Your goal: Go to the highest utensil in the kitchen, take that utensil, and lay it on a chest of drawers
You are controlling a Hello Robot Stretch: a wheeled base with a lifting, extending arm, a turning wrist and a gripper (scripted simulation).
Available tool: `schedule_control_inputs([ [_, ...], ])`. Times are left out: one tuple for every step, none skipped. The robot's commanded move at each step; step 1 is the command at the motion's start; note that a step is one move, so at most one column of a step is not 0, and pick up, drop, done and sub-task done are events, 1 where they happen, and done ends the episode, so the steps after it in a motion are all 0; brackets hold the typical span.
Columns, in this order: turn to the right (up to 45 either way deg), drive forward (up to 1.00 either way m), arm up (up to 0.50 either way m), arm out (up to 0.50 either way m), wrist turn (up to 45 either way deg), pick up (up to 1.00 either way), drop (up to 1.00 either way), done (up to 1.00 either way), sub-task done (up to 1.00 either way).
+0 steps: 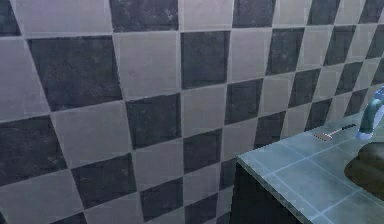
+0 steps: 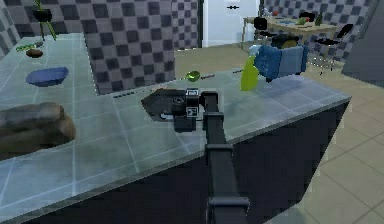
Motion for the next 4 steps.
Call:
schedule_control_inputs([
  [0.0, 0.00, 0.00, 0.00, 0.0, 1.00, 0.00, 0.00, 0.00],
  [0.0, 0.00, 0.10, 0.00, 0.0, 0.00, 0.00, 0.00, 0.00],
  [0.0, 0.00, 0.02, 0.00, 0.0, 0.00, 0.00, 0.00, 0.00],
  [0.0, 0.00, 0.00, 0.00, -45.0, 0.00, 0.00, 0.00, 0.00],
])
